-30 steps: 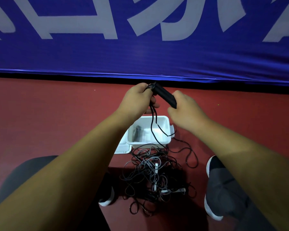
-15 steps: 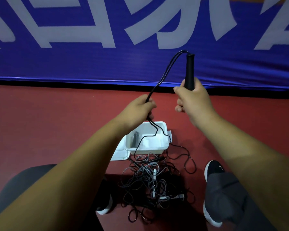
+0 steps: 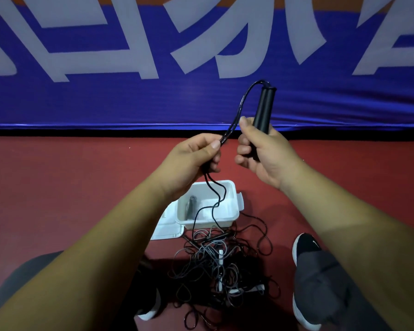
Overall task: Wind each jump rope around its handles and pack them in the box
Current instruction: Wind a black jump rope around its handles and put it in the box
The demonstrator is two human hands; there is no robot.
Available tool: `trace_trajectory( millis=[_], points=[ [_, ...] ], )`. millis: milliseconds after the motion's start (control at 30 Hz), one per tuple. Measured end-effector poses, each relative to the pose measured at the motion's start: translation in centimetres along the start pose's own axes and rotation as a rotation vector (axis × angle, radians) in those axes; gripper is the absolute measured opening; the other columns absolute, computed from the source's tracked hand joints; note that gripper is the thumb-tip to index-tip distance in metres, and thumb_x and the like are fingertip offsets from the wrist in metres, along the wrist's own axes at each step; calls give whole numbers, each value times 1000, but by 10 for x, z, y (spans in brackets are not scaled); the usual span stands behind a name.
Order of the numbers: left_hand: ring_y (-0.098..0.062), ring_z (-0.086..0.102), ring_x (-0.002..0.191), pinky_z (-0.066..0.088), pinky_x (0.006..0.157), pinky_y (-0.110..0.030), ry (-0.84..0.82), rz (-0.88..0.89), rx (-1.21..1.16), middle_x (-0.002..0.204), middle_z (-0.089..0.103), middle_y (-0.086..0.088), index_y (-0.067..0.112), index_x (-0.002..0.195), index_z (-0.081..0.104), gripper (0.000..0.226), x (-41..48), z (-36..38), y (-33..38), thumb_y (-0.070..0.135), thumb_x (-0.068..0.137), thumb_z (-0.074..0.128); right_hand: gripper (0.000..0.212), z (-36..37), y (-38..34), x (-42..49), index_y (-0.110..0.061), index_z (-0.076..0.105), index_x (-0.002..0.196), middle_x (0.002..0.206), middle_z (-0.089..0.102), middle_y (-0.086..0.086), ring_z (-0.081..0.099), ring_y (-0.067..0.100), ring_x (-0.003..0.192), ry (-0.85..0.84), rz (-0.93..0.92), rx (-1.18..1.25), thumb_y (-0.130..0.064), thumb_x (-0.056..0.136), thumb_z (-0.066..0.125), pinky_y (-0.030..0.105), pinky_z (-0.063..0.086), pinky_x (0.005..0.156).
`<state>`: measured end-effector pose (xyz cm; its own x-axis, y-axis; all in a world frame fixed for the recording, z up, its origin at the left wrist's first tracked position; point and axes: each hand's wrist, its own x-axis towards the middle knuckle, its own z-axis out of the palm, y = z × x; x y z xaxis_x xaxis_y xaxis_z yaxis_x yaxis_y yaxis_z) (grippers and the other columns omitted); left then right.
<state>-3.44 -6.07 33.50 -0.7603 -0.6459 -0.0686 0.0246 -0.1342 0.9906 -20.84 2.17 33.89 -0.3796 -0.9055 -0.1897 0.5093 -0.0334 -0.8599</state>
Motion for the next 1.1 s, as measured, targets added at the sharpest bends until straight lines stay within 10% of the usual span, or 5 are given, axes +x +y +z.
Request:
trace_trajectory(
  millis=[633,867,1100],
  points=[
    [-20,71,75,61,72,-30,-163,-357,32,89,73,-14,8,97,68,34,-12,27,-25,41,103,61,24,4,10,-7,-16,78,101,72,64,5,57,18,67,86,-169,-489,-5,87,62,34,49,63],
    [-28,62,130,37,123,-47,-600,-561,162,129,69,-22,5,133,64,34,-16,-1,-32,23,112,45,34,7,-1,-9,-1,65,126,84,74,22,77,39,78,59,-76,-187,4,97,48,46,64,71],
    [-37,47,146,28,126,-49,-843,-485,-61,148,57,-23,5,151,51,48,-22,-13,-12,-5,104,44,33,6,-18,-17,5,59,134,91,75,25,78,43,88,-8,-36,-43,0,103,46,43,65,70]
  ],
)
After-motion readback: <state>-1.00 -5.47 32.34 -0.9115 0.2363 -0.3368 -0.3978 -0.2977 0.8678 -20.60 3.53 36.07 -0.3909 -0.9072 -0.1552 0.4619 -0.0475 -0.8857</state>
